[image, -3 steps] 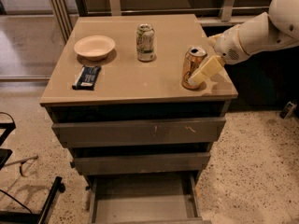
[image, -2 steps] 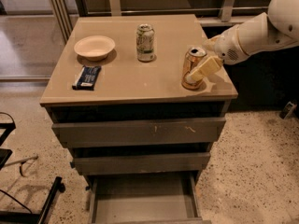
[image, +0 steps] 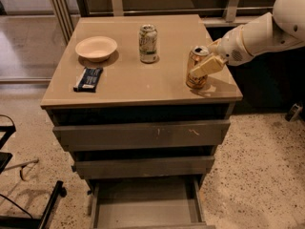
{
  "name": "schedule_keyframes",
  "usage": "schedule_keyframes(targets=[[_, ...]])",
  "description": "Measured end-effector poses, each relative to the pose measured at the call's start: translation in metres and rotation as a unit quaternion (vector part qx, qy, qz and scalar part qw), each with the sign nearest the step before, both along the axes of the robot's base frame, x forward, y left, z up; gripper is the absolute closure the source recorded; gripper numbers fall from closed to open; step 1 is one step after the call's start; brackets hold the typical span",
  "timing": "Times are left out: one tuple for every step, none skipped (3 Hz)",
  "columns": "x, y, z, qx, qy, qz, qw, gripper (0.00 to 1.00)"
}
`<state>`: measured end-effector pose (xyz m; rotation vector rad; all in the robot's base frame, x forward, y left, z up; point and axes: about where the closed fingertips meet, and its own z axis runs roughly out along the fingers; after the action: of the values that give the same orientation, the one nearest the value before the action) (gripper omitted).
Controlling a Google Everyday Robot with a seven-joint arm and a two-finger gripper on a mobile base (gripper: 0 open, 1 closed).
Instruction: Place orange can into bottom drawer
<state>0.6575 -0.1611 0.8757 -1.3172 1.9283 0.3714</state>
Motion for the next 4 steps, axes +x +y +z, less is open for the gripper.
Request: schedule_keyframes(targets=[[0.0, 0.0, 0.0, 0.0, 0.0, 0.0, 1.0, 0.88], [-0.004, 0.001, 0.002, 0.0, -0.003, 0.005, 1.0, 1.0], [-0.03, -0.001, 0.017, 0.001, -0.017, 0.022, 0.9996, 1.0], [-0.084, -0.002, 0.043, 0.001, -0.034, 0.043, 0.9985, 1.0]])
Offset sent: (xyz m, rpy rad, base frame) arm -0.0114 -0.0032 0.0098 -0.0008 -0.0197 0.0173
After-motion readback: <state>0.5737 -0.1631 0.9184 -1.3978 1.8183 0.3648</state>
